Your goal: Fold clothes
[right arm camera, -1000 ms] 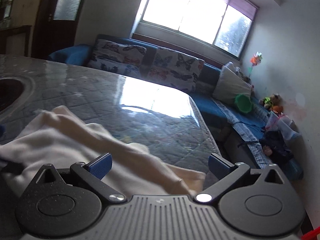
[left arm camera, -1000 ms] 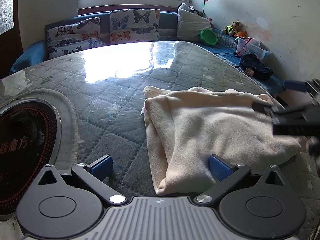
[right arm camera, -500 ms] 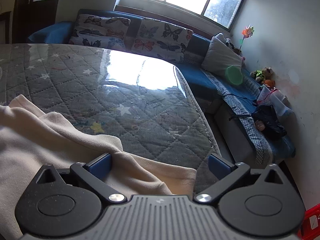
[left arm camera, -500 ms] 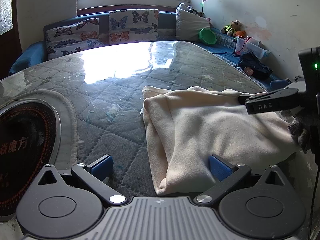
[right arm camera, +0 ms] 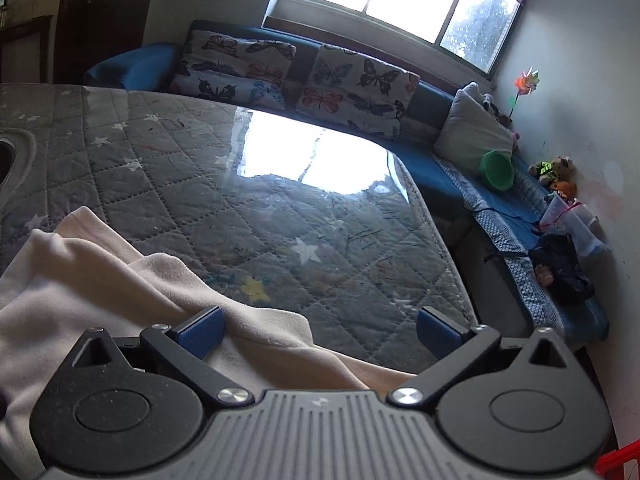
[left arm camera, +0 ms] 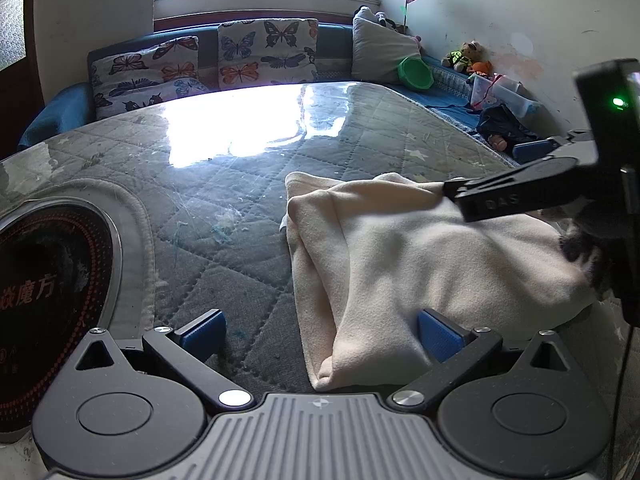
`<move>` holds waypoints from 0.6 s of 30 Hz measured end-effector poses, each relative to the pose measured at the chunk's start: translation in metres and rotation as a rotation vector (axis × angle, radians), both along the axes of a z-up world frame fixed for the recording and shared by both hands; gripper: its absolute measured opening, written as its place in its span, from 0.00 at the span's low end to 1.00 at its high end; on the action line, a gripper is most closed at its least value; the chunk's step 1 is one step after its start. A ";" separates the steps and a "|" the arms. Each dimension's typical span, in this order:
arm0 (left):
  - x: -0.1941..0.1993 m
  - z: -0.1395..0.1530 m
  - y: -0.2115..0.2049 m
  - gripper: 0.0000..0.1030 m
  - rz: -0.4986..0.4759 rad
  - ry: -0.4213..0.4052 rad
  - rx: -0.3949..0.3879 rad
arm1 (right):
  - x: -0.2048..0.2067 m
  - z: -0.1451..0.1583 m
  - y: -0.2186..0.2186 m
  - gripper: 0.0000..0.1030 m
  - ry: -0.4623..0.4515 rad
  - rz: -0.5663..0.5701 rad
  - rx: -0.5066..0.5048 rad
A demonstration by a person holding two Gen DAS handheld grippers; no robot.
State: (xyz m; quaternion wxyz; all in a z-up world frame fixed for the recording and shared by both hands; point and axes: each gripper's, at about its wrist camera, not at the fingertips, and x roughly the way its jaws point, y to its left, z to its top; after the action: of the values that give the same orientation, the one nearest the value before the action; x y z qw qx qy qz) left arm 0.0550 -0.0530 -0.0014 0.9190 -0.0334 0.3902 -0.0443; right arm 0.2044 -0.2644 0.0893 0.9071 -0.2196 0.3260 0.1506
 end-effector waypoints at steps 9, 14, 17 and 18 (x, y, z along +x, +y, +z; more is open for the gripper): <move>-0.002 0.000 0.000 1.00 -0.004 -0.005 0.001 | 0.005 0.002 0.004 1.00 -0.003 -0.011 0.013; -0.001 0.000 0.000 1.00 -0.003 -0.005 0.002 | -0.009 0.013 0.006 1.00 -0.020 0.041 0.023; -0.001 0.000 0.000 1.00 -0.003 -0.005 0.002 | -0.013 0.012 0.015 1.00 -0.019 0.078 0.012; 0.000 0.000 0.000 1.00 -0.003 -0.005 0.001 | -0.013 0.010 0.018 1.00 -0.016 0.086 0.009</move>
State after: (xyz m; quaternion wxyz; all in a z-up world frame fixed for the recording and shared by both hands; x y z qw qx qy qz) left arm 0.0546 -0.0533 -0.0013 0.9200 -0.0322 0.3880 -0.0453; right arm 0.1911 -0.2464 0.0997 0.9033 -0.2305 0.3083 0.1893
